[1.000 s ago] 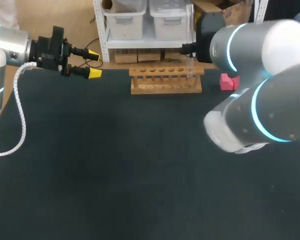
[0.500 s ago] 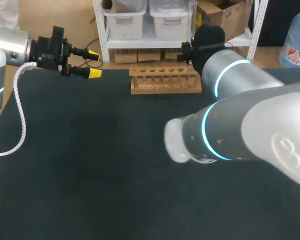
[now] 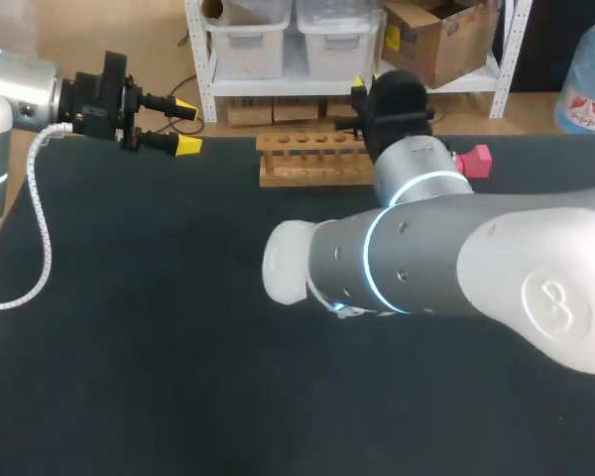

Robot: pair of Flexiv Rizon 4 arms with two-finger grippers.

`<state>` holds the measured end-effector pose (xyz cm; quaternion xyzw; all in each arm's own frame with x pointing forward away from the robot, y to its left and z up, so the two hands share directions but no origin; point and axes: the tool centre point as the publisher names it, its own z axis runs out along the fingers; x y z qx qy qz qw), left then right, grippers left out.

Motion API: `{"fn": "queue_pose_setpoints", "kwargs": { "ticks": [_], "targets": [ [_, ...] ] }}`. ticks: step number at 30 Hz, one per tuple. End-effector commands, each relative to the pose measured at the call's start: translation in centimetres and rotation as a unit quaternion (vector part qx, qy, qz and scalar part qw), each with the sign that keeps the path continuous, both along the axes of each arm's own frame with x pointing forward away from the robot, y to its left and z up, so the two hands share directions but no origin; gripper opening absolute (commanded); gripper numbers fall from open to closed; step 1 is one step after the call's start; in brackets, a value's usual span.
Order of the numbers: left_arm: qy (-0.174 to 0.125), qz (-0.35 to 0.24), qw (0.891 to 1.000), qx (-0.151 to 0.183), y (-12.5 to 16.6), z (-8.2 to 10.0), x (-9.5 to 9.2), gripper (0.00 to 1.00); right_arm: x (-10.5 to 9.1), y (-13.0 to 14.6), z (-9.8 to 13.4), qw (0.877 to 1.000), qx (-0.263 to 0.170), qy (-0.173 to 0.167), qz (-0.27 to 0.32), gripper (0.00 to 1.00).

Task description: Grasp the test tube, adjust it, and insert it.

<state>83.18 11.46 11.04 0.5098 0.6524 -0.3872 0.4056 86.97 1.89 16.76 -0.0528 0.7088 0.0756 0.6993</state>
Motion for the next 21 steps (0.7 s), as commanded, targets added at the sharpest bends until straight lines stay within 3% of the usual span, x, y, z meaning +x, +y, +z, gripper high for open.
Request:
{"fn": "queue_pose_setpoints", "kwargs": {
  "ticks": [1,21],
  "targets": [
    [-0.003,0.002,1.0,-0.001,0.01,-0.07,-0.28,1.0,0.45,-0.17,-0.2,1.0,-0.003,0.0,0.006,0.0],
    [-0.003,0.002,1.0,-0.001,0.01,-0.07,-0.28,1.0,0.94,-0.21,-0.62,1.0,-0.002,0.004,0.004,0.0]
  ]
}}
